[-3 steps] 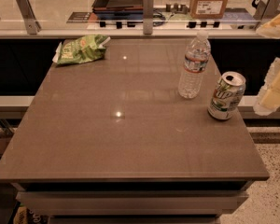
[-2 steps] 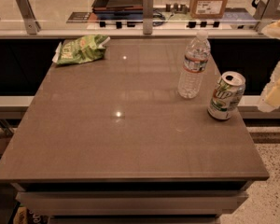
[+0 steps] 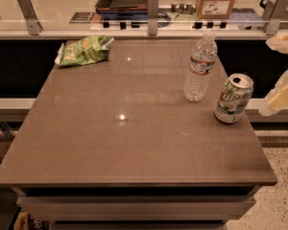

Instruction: Move 7up can near green jalapeno chip bag

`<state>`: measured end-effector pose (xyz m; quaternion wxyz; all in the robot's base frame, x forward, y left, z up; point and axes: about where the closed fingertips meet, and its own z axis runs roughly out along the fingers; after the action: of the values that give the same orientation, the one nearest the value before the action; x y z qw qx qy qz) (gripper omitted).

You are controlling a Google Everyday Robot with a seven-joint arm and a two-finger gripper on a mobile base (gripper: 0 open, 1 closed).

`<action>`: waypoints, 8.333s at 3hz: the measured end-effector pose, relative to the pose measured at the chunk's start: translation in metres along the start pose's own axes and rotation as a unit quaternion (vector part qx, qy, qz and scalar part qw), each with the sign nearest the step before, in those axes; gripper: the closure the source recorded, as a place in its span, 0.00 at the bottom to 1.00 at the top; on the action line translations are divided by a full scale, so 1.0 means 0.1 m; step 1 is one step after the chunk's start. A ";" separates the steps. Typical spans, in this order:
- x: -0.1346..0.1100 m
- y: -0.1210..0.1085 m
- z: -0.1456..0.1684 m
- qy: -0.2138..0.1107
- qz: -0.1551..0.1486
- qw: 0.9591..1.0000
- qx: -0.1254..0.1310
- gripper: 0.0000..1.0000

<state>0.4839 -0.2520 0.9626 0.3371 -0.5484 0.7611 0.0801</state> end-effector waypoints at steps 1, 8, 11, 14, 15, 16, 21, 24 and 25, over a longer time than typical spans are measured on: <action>0.06 -0.03 0.17 -0.054 0.003 0.999 -0.007 0.00; 0.37 -0.02 0.92 -0.260 0.055 0.962 -0.057 0.41; 0.32 0.00 0.96 -0.262 0.052 0.962 -0.063 1.00; 0.02 -0.08 0.75 -0.258 0.102 0.960 -0.033 1.00; -0.13 -0.11 0.59 -0.265 0.117 0.957 -0.019 1.00; -0.27 -0.14 0.36 -0.283 0.116 0.952 -0.009 1.00; -1.27 -0.68 -0.11 -0.250 0.088 0.964 0.005 1.00; -1.96 -0.90 0.03 -0.251 0.050 0.966 -0.033 1.00; -2.12 -0.97 0.17 -0.268 0.038 0.962 -0.043 1.00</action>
Offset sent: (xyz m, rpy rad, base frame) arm 0.0257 0.0016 -0.0523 0.3222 -0.0664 0.0834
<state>0.6140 -0.1159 1.1010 0.5016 -0.4911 0.6589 0.2701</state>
